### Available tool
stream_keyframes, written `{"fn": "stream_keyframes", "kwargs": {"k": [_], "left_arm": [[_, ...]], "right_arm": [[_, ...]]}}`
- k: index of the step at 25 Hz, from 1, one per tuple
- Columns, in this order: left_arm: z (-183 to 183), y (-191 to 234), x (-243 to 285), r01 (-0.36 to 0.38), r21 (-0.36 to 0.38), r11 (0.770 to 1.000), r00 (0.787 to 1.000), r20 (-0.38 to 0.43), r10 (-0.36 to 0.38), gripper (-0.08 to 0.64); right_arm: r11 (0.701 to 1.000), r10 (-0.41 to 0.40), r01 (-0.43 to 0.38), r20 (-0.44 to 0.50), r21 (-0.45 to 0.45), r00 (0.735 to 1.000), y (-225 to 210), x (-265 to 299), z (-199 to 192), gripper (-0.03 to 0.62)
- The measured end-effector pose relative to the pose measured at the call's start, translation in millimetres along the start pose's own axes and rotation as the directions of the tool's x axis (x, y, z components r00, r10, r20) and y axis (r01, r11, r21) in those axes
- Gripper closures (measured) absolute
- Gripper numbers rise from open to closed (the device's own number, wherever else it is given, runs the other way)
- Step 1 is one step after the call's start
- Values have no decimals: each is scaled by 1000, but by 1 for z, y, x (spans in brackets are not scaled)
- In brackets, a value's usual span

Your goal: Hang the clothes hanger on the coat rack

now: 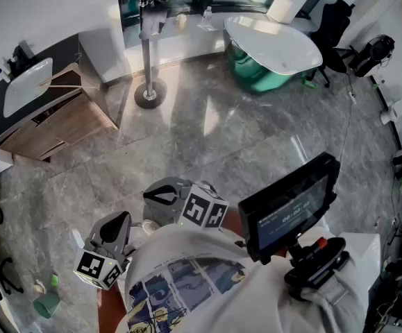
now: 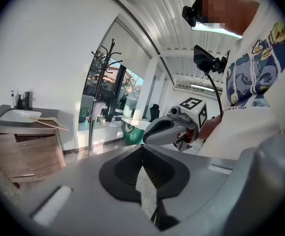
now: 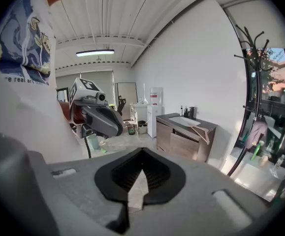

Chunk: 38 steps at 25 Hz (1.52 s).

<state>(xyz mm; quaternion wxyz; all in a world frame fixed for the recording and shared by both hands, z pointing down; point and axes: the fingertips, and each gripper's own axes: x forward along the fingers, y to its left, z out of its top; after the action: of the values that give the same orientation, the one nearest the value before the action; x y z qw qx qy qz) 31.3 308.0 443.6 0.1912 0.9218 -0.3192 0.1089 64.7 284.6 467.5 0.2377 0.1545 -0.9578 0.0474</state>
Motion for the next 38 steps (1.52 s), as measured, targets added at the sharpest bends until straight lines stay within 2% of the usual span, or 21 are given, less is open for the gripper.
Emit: {"fn": "stream_keyframes", "kwargs": {"k": [6,14,17,20,27,32,35,38], "left_arm": [[4,-5,10,-20,-2,1000,1000,4,20,557],[5,-12,28,-72,-10,997,997,-10,72,557],[5,-14,34,-88,-38,995,996,-4,88,557],[3,-5,41,-82,-62,995,997,-12,82,557],[10,64,47,-49,-57,997,999,-8,49,557],[43,129,48,15,-19,1000,1000,2,-15,557],[54,168,41,44,11,999,999,-3,-44,557],[63,212,26,39,22,999,999,-17,-38,557]], "right_arm": [[1000,14,-14,1,-11,1000,-5,-11,-2,592],[999,42,-42,-33,13,999,-24,-28,-29,578],[997,69,-68,-23,48,997,-28,-32,-35,538],[992,78,-76,-10,100,997,-42,-24,-38,531],[983,42,-37,-24,179,999,-91,29,-36,514],[974,-5,14,-43,225,999,-141,76,-11,495],[962,-42,53,-45,269,998,-178,107,4,488],[942,-74,83,-40,326,996,-220,144,10,479]]}}
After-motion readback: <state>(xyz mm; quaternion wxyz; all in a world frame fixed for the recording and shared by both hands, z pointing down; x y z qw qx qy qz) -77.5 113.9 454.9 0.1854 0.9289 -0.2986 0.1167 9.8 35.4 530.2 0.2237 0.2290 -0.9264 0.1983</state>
